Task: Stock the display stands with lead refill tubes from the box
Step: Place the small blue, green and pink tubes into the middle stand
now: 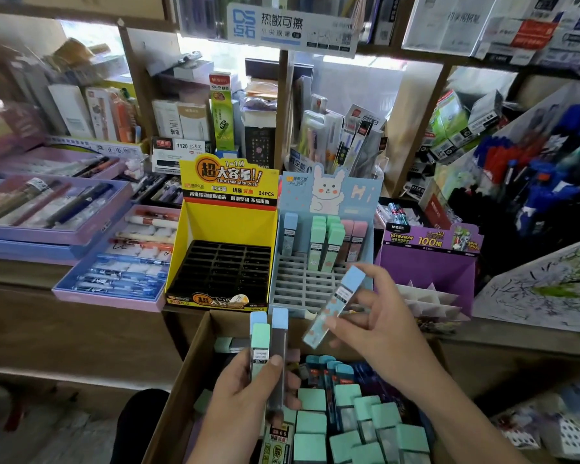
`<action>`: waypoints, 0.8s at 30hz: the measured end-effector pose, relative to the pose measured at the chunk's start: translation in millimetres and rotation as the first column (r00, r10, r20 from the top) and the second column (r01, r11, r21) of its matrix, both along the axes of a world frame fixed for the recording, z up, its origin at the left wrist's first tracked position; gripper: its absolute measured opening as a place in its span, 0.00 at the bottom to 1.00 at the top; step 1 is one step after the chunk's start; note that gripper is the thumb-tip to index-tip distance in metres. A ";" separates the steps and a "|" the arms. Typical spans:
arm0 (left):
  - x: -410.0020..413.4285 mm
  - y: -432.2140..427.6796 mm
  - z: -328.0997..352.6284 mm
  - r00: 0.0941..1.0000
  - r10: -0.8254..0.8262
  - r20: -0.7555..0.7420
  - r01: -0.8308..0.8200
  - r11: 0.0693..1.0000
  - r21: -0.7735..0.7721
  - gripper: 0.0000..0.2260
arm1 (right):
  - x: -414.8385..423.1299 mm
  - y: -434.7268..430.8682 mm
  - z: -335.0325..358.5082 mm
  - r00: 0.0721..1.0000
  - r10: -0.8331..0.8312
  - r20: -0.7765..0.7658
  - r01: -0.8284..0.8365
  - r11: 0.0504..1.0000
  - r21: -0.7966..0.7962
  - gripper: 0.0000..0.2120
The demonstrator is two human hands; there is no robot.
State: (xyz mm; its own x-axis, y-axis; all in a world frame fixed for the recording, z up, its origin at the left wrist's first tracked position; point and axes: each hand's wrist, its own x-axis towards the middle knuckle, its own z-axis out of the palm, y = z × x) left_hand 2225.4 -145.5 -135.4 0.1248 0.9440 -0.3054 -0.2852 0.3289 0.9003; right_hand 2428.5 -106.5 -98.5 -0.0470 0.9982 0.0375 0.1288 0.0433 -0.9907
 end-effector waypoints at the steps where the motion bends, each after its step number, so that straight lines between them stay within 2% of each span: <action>1: -0.5 -0.3 0.1 1.000 0.007 -0.008 -0.007 1.000 0.001 0.12 | -0.8 5.2 5.1 0.999 -0.011 0.035 0.010 0.999 0.042 0.26; 6: -3.1 -1.4 0.5 0.998 0.054 -0.036 -0.054 0.999 -0.001 0.07 | -7.3 36.2 27.7 0.981 -0.083 0.173 0.045 0.975 0.215 0.04; 14: -4.5 -3.2 4.5 0.995 0.091 -0.049 -0.092 0.996 -0.007 0.07 | -17.4 86.0 59.8 0.929 -0.128 0.346 0.009 0.945 0.326 0.03; 20: -5.7 -3.1 8.7 0.992 0.124 -0.026 -0.125 0.992 -0.029 0.06 | -17.9 117.3 72.3 0.825 -0.219 0.521 0.004 0.924 0.382 0.05; 24: -6.0 -2.1 10.5 0.992 0.124 0.004 -0.124 0.992 -0.038 0.07 | -19.6 128.6 74.1 0.766 -0.242 0.595 -0.012 0.921 0.390 0.02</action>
State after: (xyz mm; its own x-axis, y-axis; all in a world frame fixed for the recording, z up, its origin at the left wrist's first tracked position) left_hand 2219.4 -147.6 -124.9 0.0095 0.9403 -0.3401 -0.3317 0.3239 0.8861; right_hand 2408.9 22.1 -24.4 -0.0719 0.9192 0.3872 0.7344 0.3115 -0.6030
